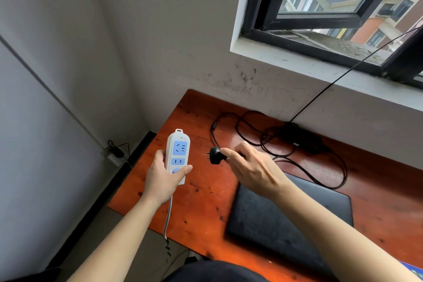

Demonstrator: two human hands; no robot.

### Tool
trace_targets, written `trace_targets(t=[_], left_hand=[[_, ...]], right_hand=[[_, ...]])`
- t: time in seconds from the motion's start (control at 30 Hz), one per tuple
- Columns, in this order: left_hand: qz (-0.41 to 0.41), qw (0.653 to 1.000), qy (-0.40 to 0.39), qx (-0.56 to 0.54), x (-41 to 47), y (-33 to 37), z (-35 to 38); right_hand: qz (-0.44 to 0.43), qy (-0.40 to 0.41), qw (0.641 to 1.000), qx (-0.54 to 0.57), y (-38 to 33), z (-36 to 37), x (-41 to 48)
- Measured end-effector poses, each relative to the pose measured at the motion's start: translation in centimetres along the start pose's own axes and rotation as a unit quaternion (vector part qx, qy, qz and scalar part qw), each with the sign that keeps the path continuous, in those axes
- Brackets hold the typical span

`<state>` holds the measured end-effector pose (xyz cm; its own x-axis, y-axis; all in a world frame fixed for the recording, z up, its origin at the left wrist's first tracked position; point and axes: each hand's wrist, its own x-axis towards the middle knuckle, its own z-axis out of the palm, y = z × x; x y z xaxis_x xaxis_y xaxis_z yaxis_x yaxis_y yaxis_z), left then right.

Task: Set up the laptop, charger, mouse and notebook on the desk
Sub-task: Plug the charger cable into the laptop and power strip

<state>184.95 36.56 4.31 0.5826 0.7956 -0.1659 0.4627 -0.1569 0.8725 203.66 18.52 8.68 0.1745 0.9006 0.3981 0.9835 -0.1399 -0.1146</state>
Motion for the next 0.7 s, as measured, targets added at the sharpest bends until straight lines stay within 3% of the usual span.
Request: trace_targets(t=[0.2, 0.33, 0.7], left_hand=[[0.024, 1.000, -0.009, -0.011, -0.6, 0.4, 0.1], [0.055, 0.997, -0.038, -0.027, -0.9, 0.4, 0.0], [0.099, 0.989, -0.070, -0.083, -1.9, 0.8, 1.0]], right_hand=[[0.035, 0.004, 0.999, -0.004, 0.2, -0.8, -0.1], [0.080, -0.035, 0.994, 0.058, -0.5, -1.2, 0.5], [0.146, -0.110, 0.980, 0.081, -2.7, -0.5, 1.4]])
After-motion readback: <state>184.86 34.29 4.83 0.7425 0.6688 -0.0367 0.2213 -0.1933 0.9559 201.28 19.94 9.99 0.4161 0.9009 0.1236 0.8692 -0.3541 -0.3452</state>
